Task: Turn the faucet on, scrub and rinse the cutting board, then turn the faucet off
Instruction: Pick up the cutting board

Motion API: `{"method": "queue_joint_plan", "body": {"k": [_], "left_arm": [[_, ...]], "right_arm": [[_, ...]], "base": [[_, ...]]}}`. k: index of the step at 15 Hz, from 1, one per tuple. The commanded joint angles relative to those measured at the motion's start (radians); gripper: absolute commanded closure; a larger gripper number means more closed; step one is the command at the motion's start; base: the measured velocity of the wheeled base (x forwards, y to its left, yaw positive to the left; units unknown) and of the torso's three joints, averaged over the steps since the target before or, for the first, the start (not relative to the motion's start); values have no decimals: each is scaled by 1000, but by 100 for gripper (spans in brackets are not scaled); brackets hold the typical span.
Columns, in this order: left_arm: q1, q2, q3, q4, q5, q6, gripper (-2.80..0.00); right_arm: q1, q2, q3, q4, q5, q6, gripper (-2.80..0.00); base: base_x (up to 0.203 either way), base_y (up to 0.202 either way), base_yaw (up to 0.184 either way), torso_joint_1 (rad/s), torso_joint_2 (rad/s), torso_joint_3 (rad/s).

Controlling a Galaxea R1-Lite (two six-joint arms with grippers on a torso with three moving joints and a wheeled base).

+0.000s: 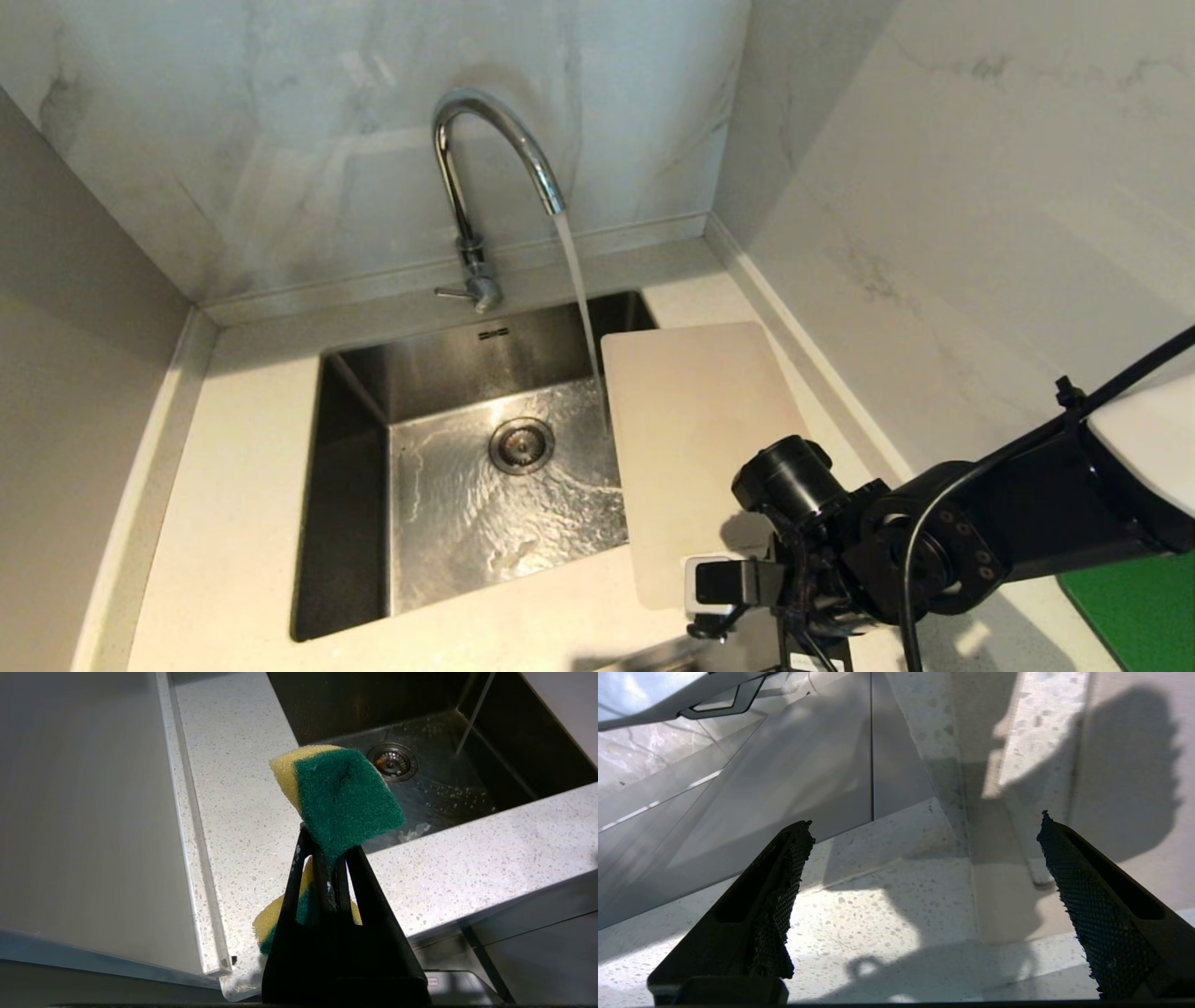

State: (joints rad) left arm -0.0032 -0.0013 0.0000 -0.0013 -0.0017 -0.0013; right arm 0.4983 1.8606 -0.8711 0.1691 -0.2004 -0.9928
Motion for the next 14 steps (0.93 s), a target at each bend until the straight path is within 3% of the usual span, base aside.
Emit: {"method": "queue_joint_plan", "body": {"k": [1, 14], "left_arm": [[0, 0, 3, 0, 0, 0, 0], [0, 1, 3, 0, 0, 0, 0]], "right_arm": [[0, 27, 4, -21, -4, -4, -280], [-1, 37, 43, -48, -17, -4, -280]], "base": [[0, 0, 0, 0, 0, 0], [0, 0, 0, 0, 0, 0]]}}
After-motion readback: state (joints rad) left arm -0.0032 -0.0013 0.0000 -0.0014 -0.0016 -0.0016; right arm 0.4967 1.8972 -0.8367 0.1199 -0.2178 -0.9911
